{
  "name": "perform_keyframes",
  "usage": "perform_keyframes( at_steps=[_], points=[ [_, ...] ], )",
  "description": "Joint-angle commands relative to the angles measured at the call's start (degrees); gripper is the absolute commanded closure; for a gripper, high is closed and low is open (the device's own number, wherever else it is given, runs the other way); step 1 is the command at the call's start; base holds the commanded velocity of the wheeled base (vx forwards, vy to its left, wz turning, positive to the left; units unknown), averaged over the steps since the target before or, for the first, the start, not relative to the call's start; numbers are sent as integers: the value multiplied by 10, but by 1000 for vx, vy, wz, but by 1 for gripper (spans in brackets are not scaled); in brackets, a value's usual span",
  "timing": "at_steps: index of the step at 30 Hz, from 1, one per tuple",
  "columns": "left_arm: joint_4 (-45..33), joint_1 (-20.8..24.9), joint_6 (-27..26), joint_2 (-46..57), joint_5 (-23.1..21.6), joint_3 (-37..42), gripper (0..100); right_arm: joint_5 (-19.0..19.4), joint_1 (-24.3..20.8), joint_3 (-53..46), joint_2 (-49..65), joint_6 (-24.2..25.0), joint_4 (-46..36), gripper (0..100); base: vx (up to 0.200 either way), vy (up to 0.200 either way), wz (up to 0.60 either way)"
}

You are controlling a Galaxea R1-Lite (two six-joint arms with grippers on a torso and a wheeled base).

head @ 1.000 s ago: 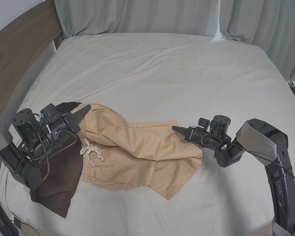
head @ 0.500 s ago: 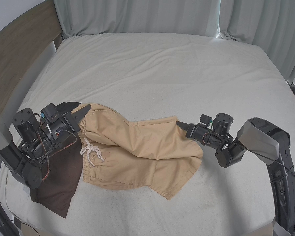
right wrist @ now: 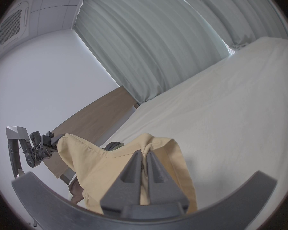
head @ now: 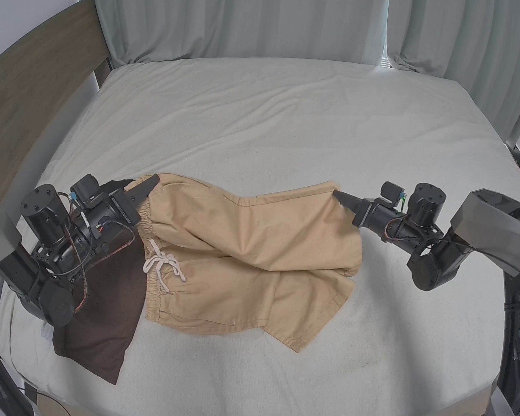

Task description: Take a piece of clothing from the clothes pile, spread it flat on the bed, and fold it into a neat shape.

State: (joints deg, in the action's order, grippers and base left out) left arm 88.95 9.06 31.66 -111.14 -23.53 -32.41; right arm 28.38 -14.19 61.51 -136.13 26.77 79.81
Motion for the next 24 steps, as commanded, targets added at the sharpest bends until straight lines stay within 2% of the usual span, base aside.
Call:
perform_keyframes(
  at_steps=[1,15,24],
  points=[
    [1,-1,1,0,1,-18,100,0,14,-46,59,-3,22,100,0,0,0],
    [1,-3,-2,0,2,-61,100,0,16,-133,119,-3,84,100,0,0,0],
    [2,0,-4,3,2,-62,100,0,20,-151,133,-10,85,100,0,0,0]
  ],
)
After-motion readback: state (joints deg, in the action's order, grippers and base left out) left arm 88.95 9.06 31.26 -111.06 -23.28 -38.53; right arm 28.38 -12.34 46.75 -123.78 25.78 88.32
